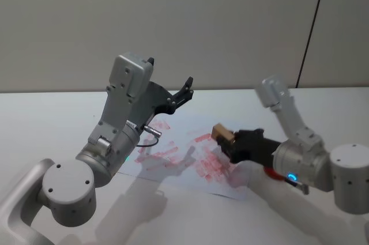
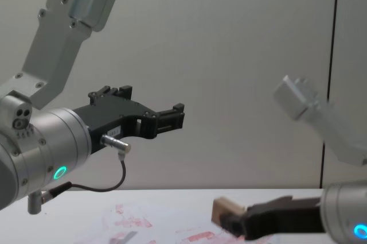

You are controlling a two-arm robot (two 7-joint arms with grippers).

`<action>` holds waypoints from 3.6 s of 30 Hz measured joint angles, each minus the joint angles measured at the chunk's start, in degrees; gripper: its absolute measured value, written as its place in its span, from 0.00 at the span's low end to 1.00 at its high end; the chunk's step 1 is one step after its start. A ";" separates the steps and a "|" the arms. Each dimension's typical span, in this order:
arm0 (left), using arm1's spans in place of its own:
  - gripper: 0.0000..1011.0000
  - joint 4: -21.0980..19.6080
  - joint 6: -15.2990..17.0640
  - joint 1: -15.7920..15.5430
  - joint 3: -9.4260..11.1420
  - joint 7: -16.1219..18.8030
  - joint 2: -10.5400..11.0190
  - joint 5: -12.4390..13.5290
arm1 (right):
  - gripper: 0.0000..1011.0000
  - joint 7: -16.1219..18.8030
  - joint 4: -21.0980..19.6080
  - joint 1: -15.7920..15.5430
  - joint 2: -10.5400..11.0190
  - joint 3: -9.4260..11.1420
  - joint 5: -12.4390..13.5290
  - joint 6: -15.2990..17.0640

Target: Use the one hand to pick up the stamp and affix it onto the A4 paper.

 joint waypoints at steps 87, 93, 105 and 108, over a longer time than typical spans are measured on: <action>0.99 0.00 0.00 0.00 0.00 0.00 0.00 0.00 | 0.21 -5.22 -11.18 -8.58 11.00 6.18 5.70 9.10; 0.99 0.00 0.00 0.00 0.00 0.00 0.00 0.00 | 0.23 -5.18 -11.30 -8.90 11.32 6.23 5.61 9.35; 0.99 0.00 0.00 0.00 0.00 0.01 0.00 0.00 | 0.62 -5.11 -11.39 -9.23 11.63 6.30 5.55 9.57; 0.99 0.00 0.00 0.00 0.00 0.01 0.00 0.00 | 0.71 -5.10 -11.41 -9.27 11.68 6.31 5.54 9.60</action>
